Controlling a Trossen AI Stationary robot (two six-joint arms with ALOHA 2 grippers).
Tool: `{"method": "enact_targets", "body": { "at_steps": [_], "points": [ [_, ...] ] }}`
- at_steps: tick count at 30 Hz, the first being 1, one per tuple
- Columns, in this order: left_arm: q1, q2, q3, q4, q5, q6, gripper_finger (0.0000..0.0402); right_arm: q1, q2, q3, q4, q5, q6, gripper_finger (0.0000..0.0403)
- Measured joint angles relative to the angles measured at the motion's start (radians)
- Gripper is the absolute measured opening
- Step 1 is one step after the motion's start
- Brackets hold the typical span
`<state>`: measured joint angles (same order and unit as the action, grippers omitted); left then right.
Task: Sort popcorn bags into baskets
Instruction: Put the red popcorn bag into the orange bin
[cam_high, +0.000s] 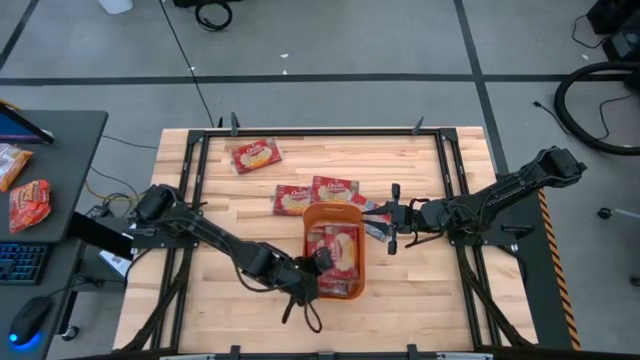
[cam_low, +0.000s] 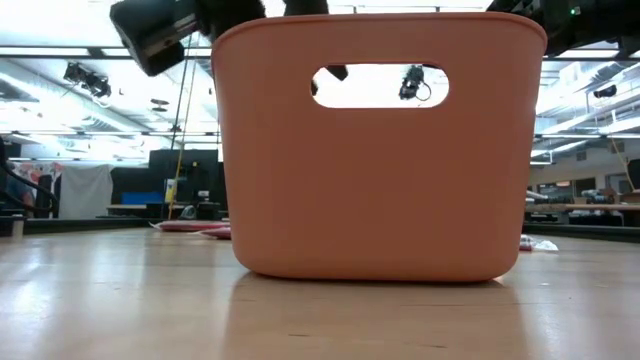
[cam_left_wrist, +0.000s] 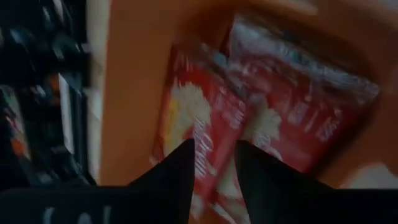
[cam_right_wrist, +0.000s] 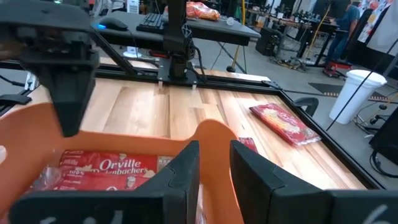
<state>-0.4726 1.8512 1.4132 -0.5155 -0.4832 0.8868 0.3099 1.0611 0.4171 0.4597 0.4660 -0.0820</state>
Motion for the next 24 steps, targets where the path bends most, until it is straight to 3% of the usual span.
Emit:
{"method": "enact_targets", "body": {
  "at_steps": [16, 21, 24],
  "points": [
    [0.058, -0.133, 0.000, -0.379, -0.024, -0.485, 0.0130, 0.000, 0.000, 0.000, -0.006, -0.014, 0.010, 0.0093],
    [0.124, -0.139, -0.006, -0.548, -0.039, -0.630, 0.0130, 0.000, 0.000, 0.000, -0.006, -0.015, 0.012, 0.0093],
    [0.176, -0.152, -0.063, -0.562, -0.040, -0.700, 0.0130, 0.000, 0.000, 0.000, -0.006, -0.016, 0.013, 0.0093]
  ]
}}
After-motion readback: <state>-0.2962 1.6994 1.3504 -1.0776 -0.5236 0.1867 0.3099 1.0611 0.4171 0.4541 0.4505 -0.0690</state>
